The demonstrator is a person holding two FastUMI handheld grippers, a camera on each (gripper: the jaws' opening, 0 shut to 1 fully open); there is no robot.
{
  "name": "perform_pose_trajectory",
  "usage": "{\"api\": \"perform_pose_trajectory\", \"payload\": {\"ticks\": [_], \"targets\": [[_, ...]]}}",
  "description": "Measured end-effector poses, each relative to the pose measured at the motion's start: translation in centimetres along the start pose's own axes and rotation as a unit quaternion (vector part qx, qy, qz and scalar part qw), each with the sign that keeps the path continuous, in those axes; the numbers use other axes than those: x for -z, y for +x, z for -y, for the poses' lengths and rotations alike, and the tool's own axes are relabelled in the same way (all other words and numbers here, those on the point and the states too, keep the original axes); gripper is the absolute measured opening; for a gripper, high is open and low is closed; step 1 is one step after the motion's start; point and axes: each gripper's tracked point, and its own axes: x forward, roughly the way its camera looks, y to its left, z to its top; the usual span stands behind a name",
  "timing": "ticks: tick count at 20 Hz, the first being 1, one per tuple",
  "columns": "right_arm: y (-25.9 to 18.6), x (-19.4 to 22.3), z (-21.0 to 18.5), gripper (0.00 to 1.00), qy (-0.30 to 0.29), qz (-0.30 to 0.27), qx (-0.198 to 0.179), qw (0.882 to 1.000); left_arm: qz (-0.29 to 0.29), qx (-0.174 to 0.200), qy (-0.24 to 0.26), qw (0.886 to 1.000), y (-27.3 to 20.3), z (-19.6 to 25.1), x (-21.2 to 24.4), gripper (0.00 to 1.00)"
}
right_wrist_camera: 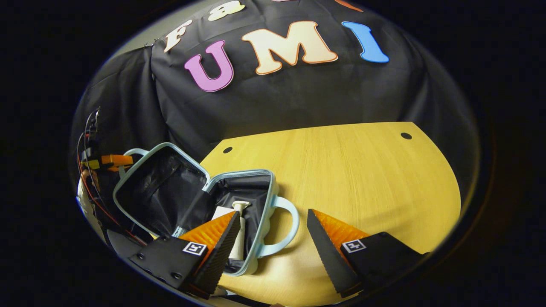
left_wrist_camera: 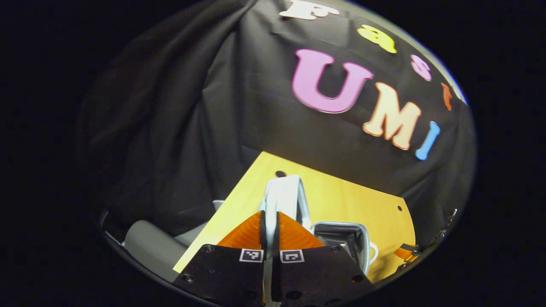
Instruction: First open the suitcase, pack the skin care products into it, and then close the suitcase.
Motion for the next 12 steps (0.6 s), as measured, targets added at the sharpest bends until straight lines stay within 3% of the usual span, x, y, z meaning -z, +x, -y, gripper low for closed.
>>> {"api": "perform_pose_trajectory", "payload": {"ticks": [5,12], "targets": [[-1.6,0.1,3.0,0.96,0.018,0.006,0.004,1.000,0.008,0.072,0.024,0.997,-0.3,9.4,-0.8,0.00],[-4.6,-1.0,8.0,0.99,0.037,0.027,0.032,0.998,-0.027,0.184,0.032,0.982,0.5,21.5,2.1,0.00]]}}
